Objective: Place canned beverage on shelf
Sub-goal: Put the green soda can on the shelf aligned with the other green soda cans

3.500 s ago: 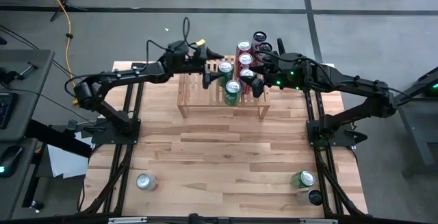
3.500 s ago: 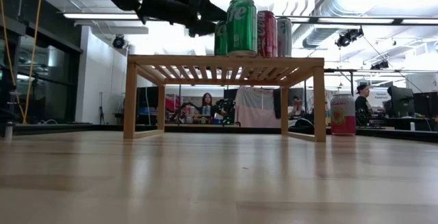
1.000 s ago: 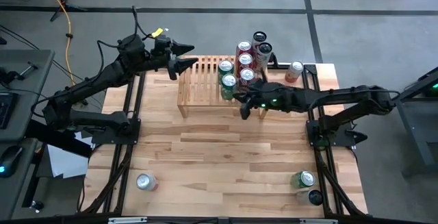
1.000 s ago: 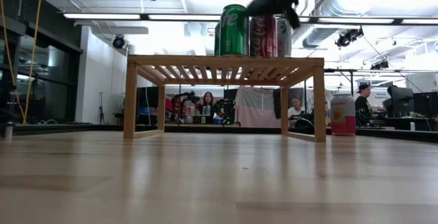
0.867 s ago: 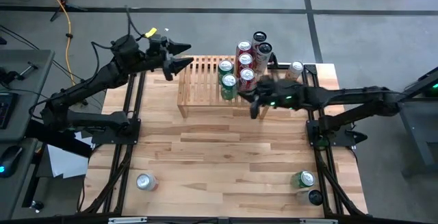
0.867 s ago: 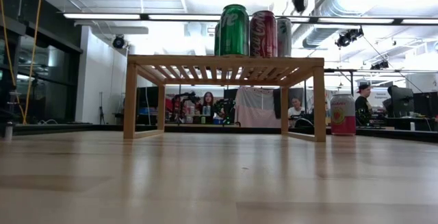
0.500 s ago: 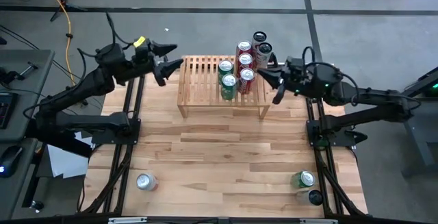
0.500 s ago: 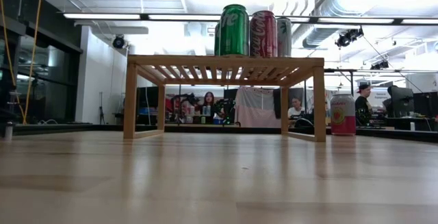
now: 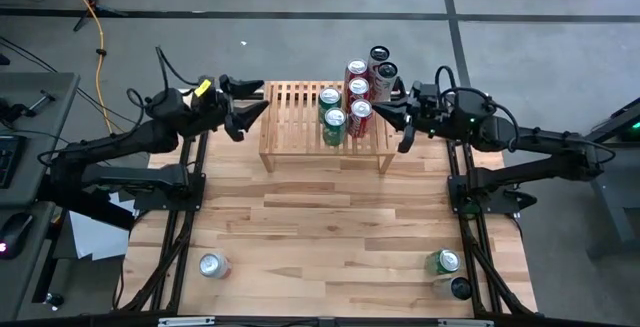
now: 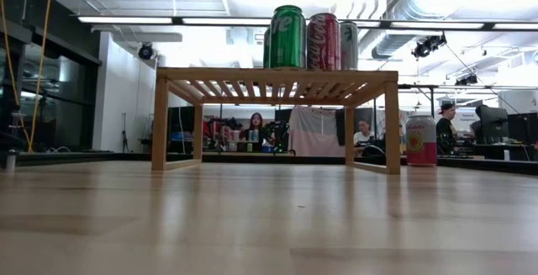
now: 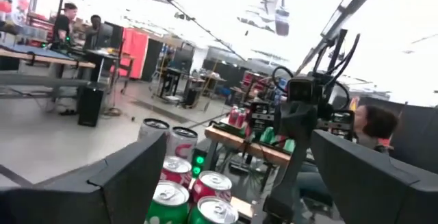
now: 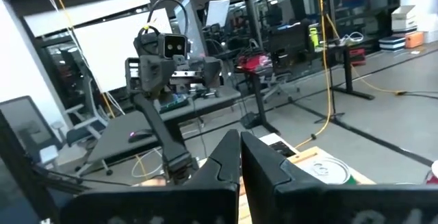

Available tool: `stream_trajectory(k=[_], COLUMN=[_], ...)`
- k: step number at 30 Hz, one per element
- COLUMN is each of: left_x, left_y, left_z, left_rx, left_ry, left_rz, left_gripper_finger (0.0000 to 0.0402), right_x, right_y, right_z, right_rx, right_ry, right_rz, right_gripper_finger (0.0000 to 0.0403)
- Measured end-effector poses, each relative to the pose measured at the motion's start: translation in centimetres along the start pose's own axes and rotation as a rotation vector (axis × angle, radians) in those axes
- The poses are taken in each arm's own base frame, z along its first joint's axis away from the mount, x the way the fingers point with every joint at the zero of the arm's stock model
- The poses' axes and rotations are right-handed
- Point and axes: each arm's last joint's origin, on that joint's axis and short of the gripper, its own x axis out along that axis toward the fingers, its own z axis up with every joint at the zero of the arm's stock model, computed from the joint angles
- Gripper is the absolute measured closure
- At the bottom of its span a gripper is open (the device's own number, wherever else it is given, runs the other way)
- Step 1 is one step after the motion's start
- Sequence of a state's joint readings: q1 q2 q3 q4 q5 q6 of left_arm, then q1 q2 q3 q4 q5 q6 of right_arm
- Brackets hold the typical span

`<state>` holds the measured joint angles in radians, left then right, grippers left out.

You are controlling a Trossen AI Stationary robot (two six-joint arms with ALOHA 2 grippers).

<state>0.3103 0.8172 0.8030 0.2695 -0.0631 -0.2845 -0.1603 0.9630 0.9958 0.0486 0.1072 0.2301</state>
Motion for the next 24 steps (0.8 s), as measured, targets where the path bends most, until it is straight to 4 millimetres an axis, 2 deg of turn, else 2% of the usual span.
stream_trajectory(k=[10,14,18,24], left_x=[-0.09,-0.11,-0.10,-0.10], left_y=[0.11,0.10,0.08,0.08], left_z=[-0.05,-0.03,-0.04,-0.05], left_rx=[0.059,0.054,0.054,0.053], left_ry=[0.001,0.000,0.002,0.003], left_rz=[0.028,0.025,0.019,0.019], left_gripper_finger=[0.0049,0.0049,0.0049,0.0049], right_x=[0.02,0.02,0.03,0.30], right_y=[-0.06,-0.07,-0.08,-0.11], right_z=[-0.07,-0.07,-0.07,-0.34], right_rx=[0.025,0.039,0.064,0.156], right_ry=[0.009,0.009,0.007,0.019], right_rz=[0.005,0.003,-0.002,-0.006], right_gripper_finger=[0.0402,0.0381,0.0311,0.0149])
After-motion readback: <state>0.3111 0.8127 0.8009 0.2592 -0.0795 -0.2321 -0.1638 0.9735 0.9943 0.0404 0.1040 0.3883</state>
